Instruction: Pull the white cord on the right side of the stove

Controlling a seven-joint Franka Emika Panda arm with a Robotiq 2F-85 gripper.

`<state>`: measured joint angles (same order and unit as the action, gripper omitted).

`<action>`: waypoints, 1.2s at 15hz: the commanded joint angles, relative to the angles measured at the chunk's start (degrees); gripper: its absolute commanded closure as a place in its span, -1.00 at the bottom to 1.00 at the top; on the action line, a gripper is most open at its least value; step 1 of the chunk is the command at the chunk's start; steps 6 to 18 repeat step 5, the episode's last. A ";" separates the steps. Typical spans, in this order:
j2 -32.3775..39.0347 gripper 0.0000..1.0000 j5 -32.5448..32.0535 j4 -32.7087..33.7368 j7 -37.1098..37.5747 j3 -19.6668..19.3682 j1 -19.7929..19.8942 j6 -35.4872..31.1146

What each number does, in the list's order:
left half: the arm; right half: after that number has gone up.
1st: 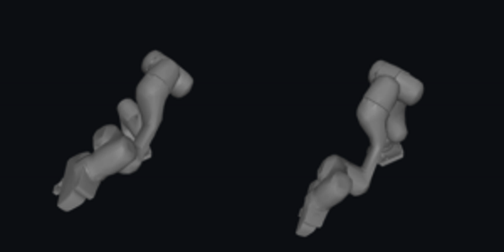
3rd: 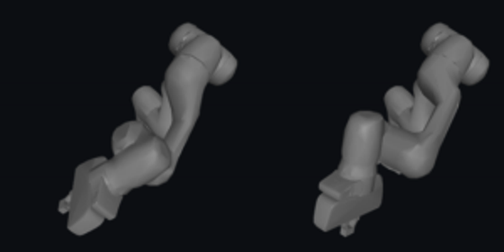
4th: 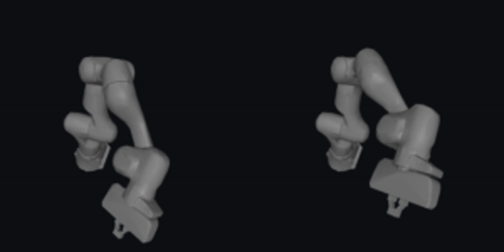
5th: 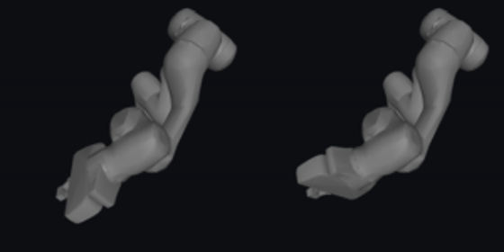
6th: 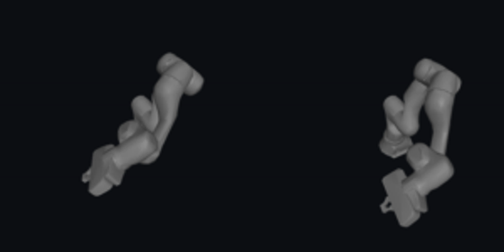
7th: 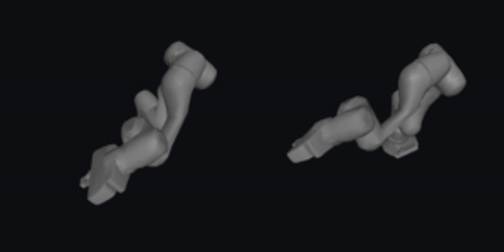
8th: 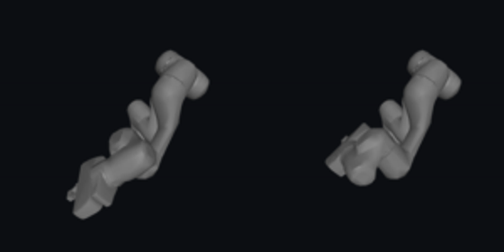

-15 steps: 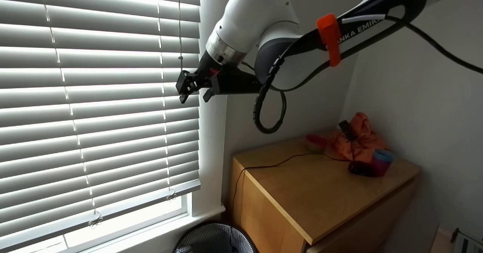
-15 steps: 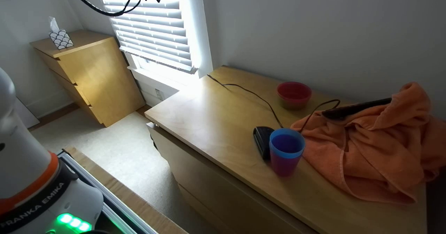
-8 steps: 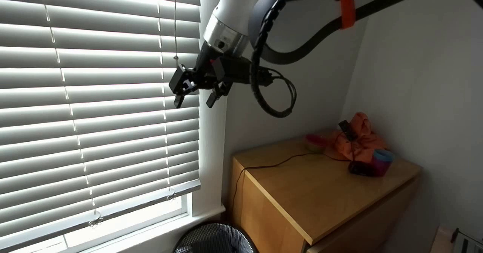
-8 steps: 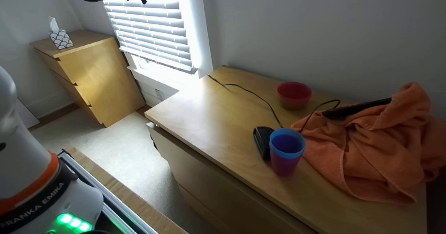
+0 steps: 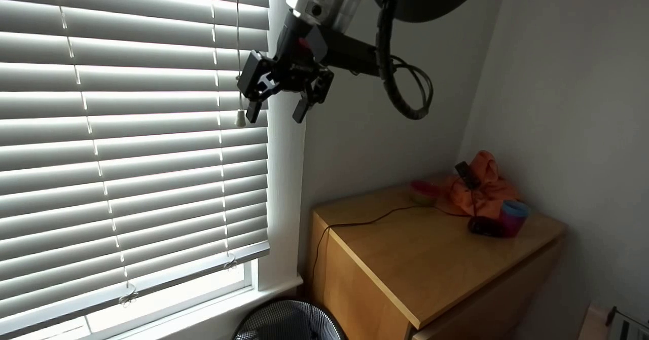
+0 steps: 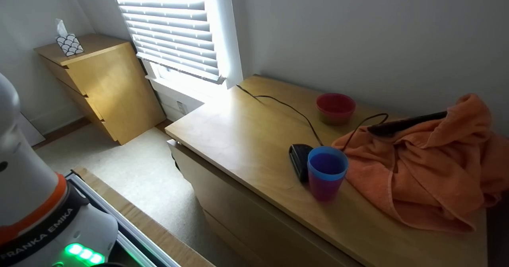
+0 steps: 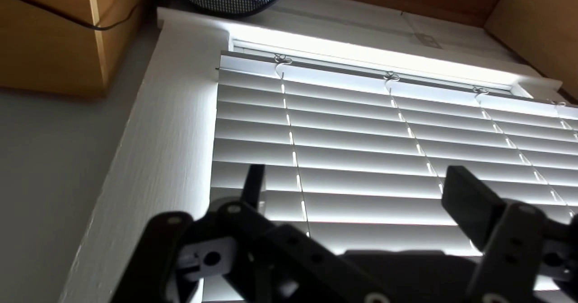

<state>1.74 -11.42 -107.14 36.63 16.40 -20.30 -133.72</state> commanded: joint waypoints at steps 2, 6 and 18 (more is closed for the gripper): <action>0.64 -1.00 -0.04 0.23 -0.02 0.29 0.54 0.16; 0.92 -1.00 -0.04 0.36 -0.02 0.25 0.51 0.16; 0.92 -1.00 -0.04 0.36 -0.02 0.25 0.51 0.16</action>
